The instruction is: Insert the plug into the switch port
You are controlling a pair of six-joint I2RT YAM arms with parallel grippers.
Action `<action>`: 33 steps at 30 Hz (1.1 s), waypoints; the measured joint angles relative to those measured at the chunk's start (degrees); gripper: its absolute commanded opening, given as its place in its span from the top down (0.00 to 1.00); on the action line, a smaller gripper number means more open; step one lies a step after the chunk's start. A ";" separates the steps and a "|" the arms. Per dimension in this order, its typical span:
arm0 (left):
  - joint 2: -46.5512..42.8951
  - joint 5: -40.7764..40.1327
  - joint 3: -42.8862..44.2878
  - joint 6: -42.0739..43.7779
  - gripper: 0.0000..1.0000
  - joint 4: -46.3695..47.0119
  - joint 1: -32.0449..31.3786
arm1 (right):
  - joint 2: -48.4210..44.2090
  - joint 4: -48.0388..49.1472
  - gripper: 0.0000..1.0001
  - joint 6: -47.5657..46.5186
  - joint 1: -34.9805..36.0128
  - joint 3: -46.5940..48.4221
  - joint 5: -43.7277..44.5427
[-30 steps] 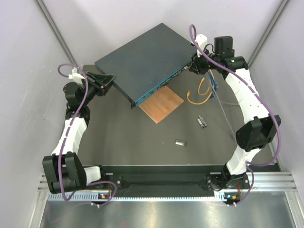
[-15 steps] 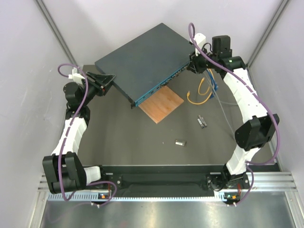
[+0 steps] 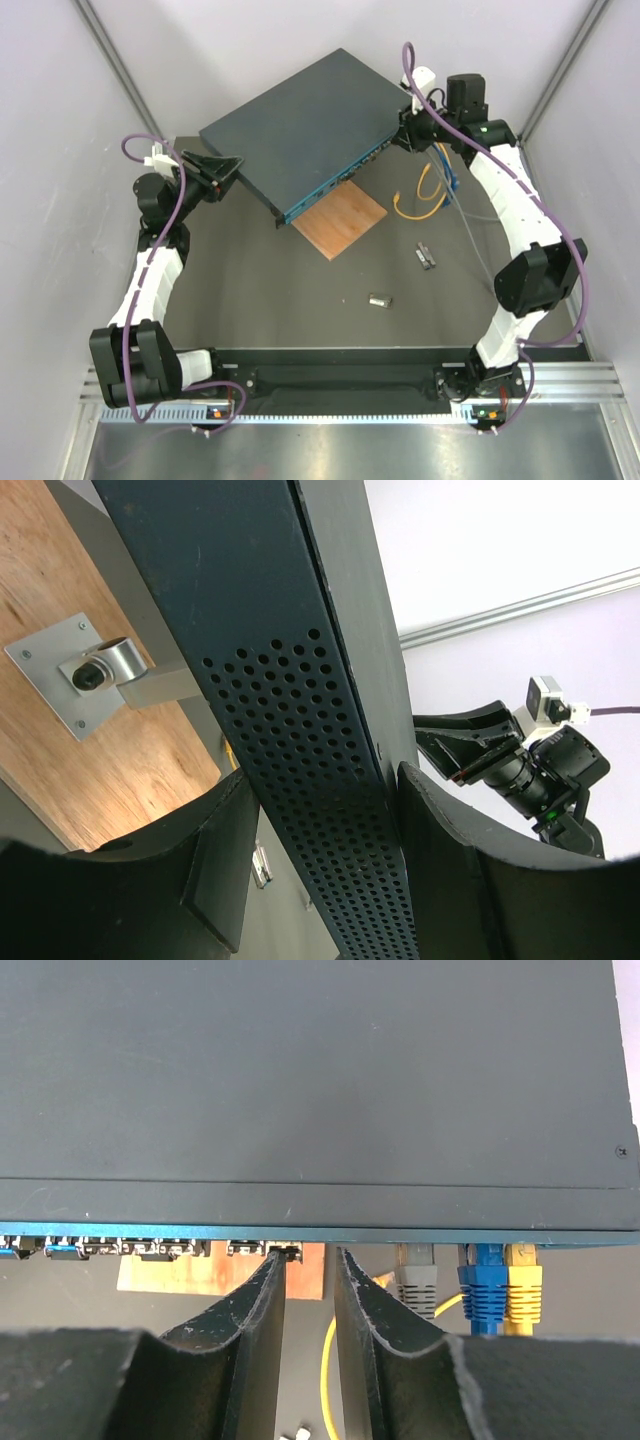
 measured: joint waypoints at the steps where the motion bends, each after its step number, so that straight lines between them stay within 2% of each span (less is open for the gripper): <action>1: 0.00 0.00 0.00 0.00 1.00 0.00 0.00 | -0.15 0.52 0.75 0.24 0.00 -0.44 -0.09; 8: 0.00 0.07 0.00 -0.02 1.00 0.00 0.02 | -2.08 6.73 0.77 1.77 0.07 -5.46 -0.26; 14: 0.00 0.20 0.00 0.00 1.00 0.00 0.07 | -5.95 17.18 0.80 4.07 0.09 -14.29 0.04; 18: 0.02 0.24 0.00 0.00 1.00 0.00 0.09 | -6.86 21.00 0.79 5.40 0.11 -16.98 0.11; 23: 0.02 0.39 0.00 0.15 1.00 -0.04 0.13 | -7.23 21.59 0.73 5.27 0.11 -17.42 0.28; 33: 0.02 0.83 1.09 1.29 0.96 -2.16 0.17 | -9.64 19.34 0.71 0.59 -0.57 -19.45 0.63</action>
